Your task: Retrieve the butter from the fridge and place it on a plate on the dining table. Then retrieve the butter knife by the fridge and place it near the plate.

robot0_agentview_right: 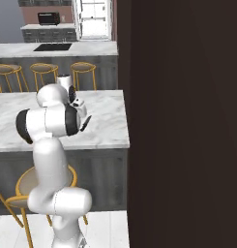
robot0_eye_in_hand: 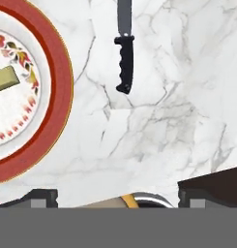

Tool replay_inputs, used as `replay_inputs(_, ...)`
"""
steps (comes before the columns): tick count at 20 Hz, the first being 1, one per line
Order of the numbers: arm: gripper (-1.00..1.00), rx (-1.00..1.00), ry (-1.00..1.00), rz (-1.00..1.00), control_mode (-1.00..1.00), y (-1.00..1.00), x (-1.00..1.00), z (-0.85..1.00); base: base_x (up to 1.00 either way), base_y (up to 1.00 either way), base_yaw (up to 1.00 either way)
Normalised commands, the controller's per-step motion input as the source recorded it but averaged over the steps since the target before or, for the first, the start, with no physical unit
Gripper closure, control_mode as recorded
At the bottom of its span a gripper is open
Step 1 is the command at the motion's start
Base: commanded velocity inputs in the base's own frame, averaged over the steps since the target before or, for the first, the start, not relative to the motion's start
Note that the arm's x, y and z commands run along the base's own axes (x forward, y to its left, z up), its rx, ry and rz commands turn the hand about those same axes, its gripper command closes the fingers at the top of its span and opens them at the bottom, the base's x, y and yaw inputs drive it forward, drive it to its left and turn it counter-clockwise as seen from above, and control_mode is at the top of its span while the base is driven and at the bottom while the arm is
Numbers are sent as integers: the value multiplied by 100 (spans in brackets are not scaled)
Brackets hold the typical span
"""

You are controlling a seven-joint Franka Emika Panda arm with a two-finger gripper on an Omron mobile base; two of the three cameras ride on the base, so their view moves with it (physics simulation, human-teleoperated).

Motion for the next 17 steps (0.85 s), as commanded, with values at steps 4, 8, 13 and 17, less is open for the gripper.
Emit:
replay_inputs(4, -100, -2, -6, 0, -100, 0, -100, 46, 0, 0, 0)
replay_inputs(8, -100, -8, -1, 0, -100, -12, -100, 58, 0, 0, 0)
replay_inputs(13, -100, -17, 0, 0, -100, -52, -93, 33, 0, 0, 0)
replay_inputs(17, -100, -3, -2, 0, -100, -59, -94, 35, 0, 0, 0)
